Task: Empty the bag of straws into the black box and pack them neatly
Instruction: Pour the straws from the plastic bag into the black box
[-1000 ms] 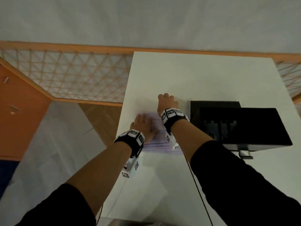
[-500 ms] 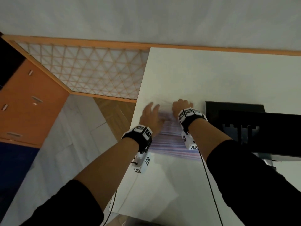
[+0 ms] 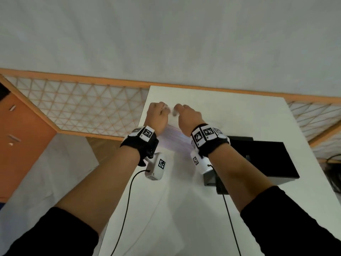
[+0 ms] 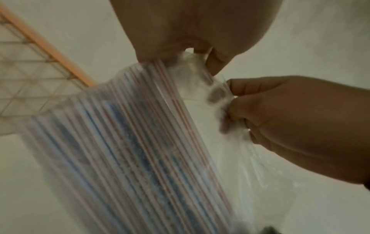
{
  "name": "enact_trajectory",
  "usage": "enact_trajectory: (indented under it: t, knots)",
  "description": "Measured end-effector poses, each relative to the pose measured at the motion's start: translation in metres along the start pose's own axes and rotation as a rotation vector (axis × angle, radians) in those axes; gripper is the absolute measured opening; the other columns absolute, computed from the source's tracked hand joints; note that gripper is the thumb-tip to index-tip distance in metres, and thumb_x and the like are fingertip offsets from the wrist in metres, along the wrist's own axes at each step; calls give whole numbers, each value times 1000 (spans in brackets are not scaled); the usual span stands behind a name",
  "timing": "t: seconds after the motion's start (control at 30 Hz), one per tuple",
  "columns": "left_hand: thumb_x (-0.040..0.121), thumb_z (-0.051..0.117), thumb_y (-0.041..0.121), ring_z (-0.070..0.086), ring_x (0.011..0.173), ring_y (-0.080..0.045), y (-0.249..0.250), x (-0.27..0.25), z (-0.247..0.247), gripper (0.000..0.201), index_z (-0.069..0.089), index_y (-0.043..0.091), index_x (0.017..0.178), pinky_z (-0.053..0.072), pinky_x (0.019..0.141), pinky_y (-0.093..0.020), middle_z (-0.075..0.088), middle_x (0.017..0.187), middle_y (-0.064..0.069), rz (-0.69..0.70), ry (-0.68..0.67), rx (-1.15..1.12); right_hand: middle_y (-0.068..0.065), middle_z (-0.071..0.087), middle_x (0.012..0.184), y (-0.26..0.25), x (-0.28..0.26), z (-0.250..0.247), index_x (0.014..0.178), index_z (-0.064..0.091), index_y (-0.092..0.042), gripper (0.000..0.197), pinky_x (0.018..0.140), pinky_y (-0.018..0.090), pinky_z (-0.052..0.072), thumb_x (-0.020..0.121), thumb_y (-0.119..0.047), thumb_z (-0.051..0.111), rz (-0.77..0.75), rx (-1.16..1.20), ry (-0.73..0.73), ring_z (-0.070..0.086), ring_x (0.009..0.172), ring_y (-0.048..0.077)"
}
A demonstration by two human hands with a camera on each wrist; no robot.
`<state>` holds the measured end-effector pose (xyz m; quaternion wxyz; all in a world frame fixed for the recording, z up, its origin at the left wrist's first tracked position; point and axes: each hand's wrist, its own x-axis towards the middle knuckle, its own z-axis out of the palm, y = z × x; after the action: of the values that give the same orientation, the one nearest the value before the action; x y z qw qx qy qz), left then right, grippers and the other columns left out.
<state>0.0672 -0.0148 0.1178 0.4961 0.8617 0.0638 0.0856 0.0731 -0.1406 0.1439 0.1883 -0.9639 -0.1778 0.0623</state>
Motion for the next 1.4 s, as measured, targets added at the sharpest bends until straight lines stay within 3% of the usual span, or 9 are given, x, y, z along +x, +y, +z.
enact_trajectory:
  t: [0.17, 0.27, 0.4, 0.53, 0.9, 1.13, 1.23, 1.3, 1.4]
  knots:
    - [94, 41, 13, 46, 63, -14, 27, -17, -16, 7, 47, 13, 92, 34, 55, -24, 51, 70, 4, 20, -41, 105, 10, 50, 115, 4, -5, -22, 112, 53, -11, 41, 96, 39, 36, 81, 8, 35, -20, -29, 139, 49, 108, 30]
    - [92, 41, 4, 57, 79, -22, 33, -25, -9, 24, 57, 8, 109, 36, 65, -23, 66, 89, -8, 93, -90, 202, 10, 51, 121, -1, -10, -24, 121, 49, -12, 33, 96, 41, 35, 90, -11, 36, -90, -96, 153, 46, 112, 29]
    - [90, 49, 2, 62, 93, -24, 30, -39, 0, 23, 68, 4, 103, 41, 76, -19, 69, 99, -10, 117, 126, 78, 7, 55, 119, 3, -22, -18, 124, 46, -16, 36, 94, 43, 35, 95, -33, 31, -156, -216, 107, 49, 110, 27]
    - [87, 61, 6, 59, 77, -17, 24, -49, 4, 10, 71, 6, 88, 48, 73, -27, 68, 85, -8, 232, 214, 33, 6, 59, 112, 19, -33, -16, 116, 49, -15, 31, 89, 41, 36, 97, -29, 28, -168, -393, 42, 53, 103, 27]
    - [86, 62, 1, 51, 67, -13, 33, -53, -12, 11, 73, 3, 86, 35, 65, 1, 58, 76, -2, 352, 322, 105, 7, 52, 119, 66, -45, -66, 117, 51, -7, 29, 93, 43, 36, 92, -8, 38, 32, -546, 67, 50, 110, 27]
    - [89, 60, 4, 55, 75, -15, 36, -55, -11, 12, 72, 4, 88, 36, 67, -3, 61, 83, -2, 252, 280, 60, 8, 54, 117, 96, -56, -99, 114, 51, -8, 27, 96, 44, 35, 95, -11, 32, 174, -459, 2, 52, 111, 28]
    - [89, 57, 3, 58, 79, -18, 29, -52, -9, 13, 70, 6, 89, 46, 73, -20, 64, 88, -5, 224, 237, 118, 9, 45, 127, 99, -61, -107, 118, 56, -8, 34, 100, 45, 36, 98, -21, 32, 144, -452, -35, 41, 120, 29]
    - [88, 52, 2, 59, 91, -26, 28, -48, -7, 17, 66, 11, 90, 48, 81, -36, 63, 98, -8, 182, 93, 293, 9, 41, 130, 95, -64, -110, 123, 55, -11, 37, 101, 46, 36, 98, -23, 31, 110, -423, -53, 35, 125, 29]
    - [88, 52, 13, 48, 118, -25, 47, -52, 6, 30, 57, 18, 117, 42, 96, -40, 54, 126, -1, 215, -176, 571, 10, 40, 129, 87, -63, -109, 127, 52, -13, 36, 98, 42, 42, 97, -13, 33, 25, -308, -43, 38, 123, 28]
